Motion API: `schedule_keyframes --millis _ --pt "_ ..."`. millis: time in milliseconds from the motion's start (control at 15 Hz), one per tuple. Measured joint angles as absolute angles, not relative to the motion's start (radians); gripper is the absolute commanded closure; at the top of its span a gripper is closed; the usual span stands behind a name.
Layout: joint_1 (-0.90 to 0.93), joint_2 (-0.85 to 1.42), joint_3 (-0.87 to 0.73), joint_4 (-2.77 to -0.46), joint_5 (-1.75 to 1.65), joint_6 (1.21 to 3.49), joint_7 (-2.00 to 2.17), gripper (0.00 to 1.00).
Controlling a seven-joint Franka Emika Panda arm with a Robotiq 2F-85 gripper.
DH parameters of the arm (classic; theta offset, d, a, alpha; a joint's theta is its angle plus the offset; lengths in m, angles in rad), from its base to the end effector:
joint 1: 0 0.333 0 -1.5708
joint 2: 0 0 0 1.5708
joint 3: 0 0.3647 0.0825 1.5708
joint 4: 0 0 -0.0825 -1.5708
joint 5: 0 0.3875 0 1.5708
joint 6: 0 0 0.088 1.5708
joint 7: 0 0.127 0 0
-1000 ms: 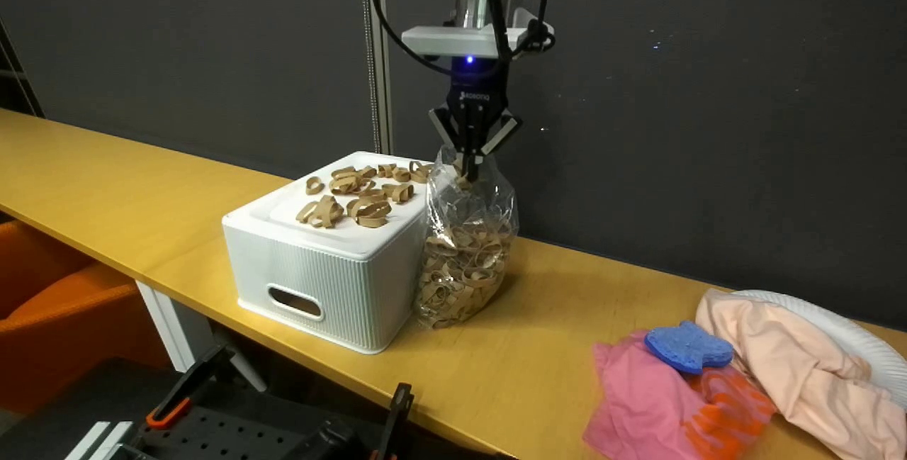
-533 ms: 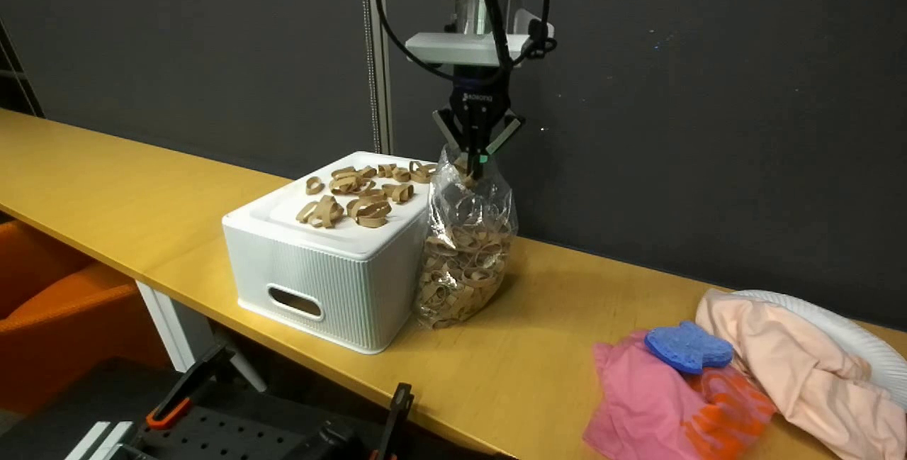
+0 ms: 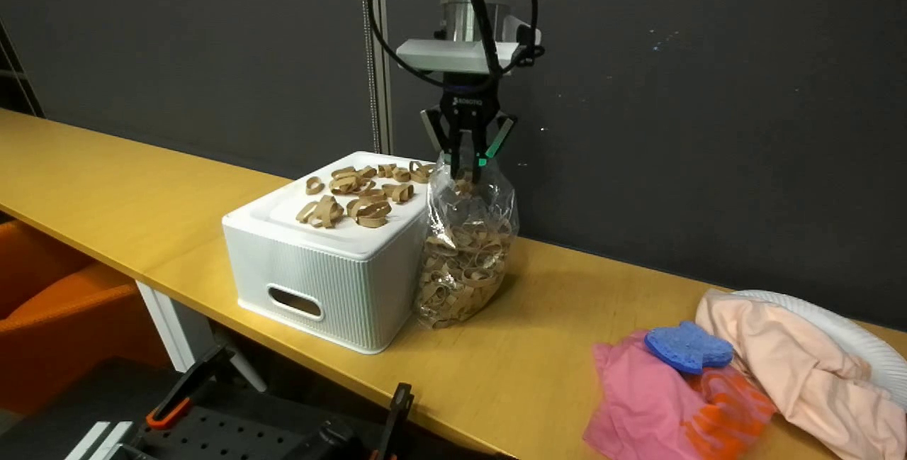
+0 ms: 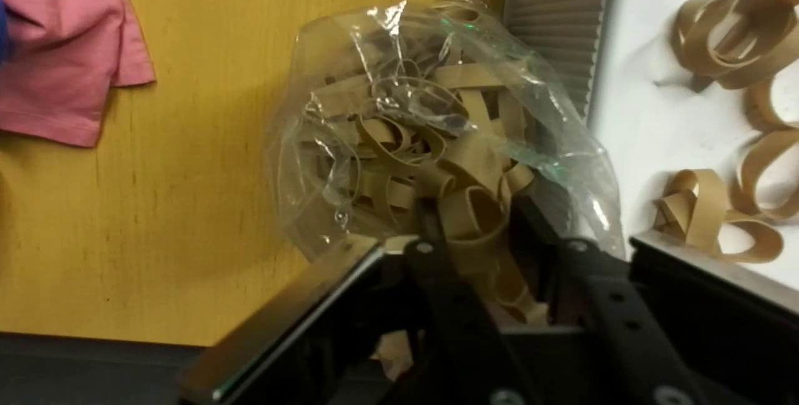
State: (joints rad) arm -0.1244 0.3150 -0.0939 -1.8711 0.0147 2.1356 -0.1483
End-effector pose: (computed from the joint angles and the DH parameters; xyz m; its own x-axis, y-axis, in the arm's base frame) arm 0.6228 -0.1332 0.3674 0.9959 -0.0744 -0.0510 -0.0740 -0.9972 0.0096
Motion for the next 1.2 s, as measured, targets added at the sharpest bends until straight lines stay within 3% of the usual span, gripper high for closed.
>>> schedule_keyframes --millis 333,1200 --pt "-0.124 0.268 -0.095 -1.872 0.015 2.142 -0.154 0.01" --pt "-0.016 0.168 -0.016 -1.921 0.015 2.103 -0.080 0.00"
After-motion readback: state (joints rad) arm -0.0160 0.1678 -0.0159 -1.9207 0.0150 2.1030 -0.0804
